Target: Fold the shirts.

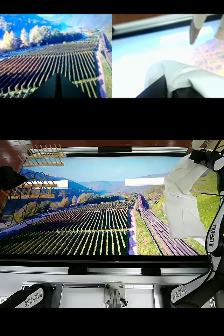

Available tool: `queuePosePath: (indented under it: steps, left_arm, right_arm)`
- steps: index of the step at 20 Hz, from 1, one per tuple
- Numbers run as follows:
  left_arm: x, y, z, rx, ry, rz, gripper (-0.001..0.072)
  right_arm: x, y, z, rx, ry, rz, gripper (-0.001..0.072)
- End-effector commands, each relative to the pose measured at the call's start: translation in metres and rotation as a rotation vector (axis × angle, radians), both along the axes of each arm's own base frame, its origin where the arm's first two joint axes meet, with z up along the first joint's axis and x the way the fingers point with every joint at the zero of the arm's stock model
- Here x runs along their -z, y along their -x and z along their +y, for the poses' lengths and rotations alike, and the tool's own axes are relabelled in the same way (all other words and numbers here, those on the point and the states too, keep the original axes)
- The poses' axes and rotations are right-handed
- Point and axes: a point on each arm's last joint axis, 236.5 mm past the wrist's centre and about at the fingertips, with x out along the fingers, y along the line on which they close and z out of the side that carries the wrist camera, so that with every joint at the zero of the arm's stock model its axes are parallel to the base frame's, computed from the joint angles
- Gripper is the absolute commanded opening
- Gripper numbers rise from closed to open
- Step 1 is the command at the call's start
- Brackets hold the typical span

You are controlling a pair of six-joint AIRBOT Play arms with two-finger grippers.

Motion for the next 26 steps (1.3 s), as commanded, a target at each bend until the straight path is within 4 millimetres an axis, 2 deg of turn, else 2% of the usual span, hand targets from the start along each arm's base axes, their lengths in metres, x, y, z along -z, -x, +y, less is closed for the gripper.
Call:
queuePosePath:
  steps: [1,3,4,8,12,15,17,20,22,26]
  left_arm:
    - [0.0,0.0,0.0,0.001,-0.001,0.001,0.0027]
    - [0.0,0.0,0.0,0.001,-0.001,0.0,0.0027]
    - [0.0,0.0,0.0,0.001,-0.001,0.001,0.0027]
    - [0.0,0.001,0.0,0.004,-0.003,0.002,0.0027]
    - [0.0,0.001,0.0,0.009,-0.009,-0.001,0.0027]
    - [0.0,0.001,0.0,0.009,-0.009,-0.001,0.0027]
    - [0.0,0.0,0.0,0.009,-0.009,-0.002,0.0027]
    - [0.0,0.001,0.0,0.011,-0.011,-0.003,0.0027]
    - [0.0,0.001,0.0,0.011,-0.011,-0.003,0.0027]
    - [0.001,0.0,0.0,0.011,-0.011,-0.002,0.0027]
  right_arm:
    - [-0.005,0.031,-0.013,0.011,0.136,0.127,0.006]
    - [-0.014,0.043,-0.014,-0.001,0.171,0.154,0.006]
    - [-0.007,0.053,-0.013,-0.015,0.174,0.21,0.006]
    - [0.045,0.106,-0.012,-0.069,0.177,0.526,0.006]
    - [0.07,0.152,-0.018,-0.046,0.164,0.748,0.006]
    - [0.081,0.189,-0.021,-0.016,0.143,0.908,0.0061]
    - [0.089,0.209,-0.021,0.047,0.065,0.983,0.0061]
    - [0.113,0.232,-0.007,0.092,-0.138,1.072,0.0061]
    - [0.131,0.25,-0.01,0.165,-0.231,1.137,0.0061]
    - [0.164,0.266,0.012,0.207,-0.434,1.204,0.0072]
